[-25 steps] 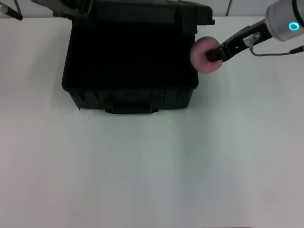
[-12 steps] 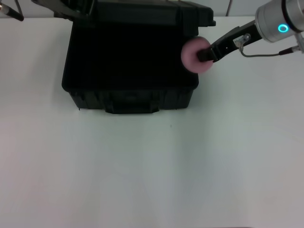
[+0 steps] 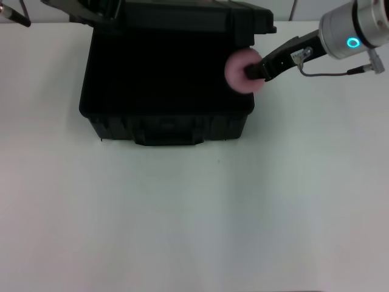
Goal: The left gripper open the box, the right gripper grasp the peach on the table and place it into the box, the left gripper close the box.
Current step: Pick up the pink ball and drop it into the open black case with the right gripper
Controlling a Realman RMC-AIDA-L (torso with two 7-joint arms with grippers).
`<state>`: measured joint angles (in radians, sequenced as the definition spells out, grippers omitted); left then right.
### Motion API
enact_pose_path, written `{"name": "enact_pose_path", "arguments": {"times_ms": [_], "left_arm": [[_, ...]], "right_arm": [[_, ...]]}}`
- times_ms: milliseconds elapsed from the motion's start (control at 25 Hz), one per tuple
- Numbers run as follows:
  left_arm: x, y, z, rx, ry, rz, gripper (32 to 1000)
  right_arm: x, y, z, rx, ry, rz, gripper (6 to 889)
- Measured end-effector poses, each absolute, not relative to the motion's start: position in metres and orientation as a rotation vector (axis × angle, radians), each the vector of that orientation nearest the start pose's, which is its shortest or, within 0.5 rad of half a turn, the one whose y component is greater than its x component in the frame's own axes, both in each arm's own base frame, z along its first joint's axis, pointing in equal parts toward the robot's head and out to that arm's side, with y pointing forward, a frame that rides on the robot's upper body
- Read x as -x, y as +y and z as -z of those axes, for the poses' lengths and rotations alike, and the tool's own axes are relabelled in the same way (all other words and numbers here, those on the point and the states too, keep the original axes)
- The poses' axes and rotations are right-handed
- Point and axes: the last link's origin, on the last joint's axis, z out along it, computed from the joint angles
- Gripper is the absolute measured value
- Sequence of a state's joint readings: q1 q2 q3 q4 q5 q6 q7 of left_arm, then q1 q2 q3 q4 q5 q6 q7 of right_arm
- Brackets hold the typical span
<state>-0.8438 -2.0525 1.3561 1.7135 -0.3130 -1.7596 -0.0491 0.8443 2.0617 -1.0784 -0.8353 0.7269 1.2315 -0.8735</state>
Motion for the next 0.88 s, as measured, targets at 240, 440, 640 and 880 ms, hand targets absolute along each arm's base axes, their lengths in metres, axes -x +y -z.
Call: {"name": "enact_pose_path", "arguments": {"times_ms": [240, 440, 640, 880], "left_arm": [[0.061, 0.377, -0.072, 2.124, -1.067, -0.234, 387], [0.060, 0.377, -0.072, 2.124, -1.066, -0.233, 387], [0.060, 0.377, -0.072, 2.125, -1.064, -0.233, 388], [0.059, 0.377, -0.072, 2.126, -1.062, -0.233, 388]], "right_arm": [[-0.175, 0.425, 0.026, 2.626, 0.910, 0.020, 43], [-0.180, 0.425, 0.032, 2.625, 0.897, 0.003, 43], [-0.182, 0.426, 0.037, 2.622, 0.884, -0.017, 43], [-0.186, 0.426, 0.043, 2.617, 0.868, -0.041, 43]]}}
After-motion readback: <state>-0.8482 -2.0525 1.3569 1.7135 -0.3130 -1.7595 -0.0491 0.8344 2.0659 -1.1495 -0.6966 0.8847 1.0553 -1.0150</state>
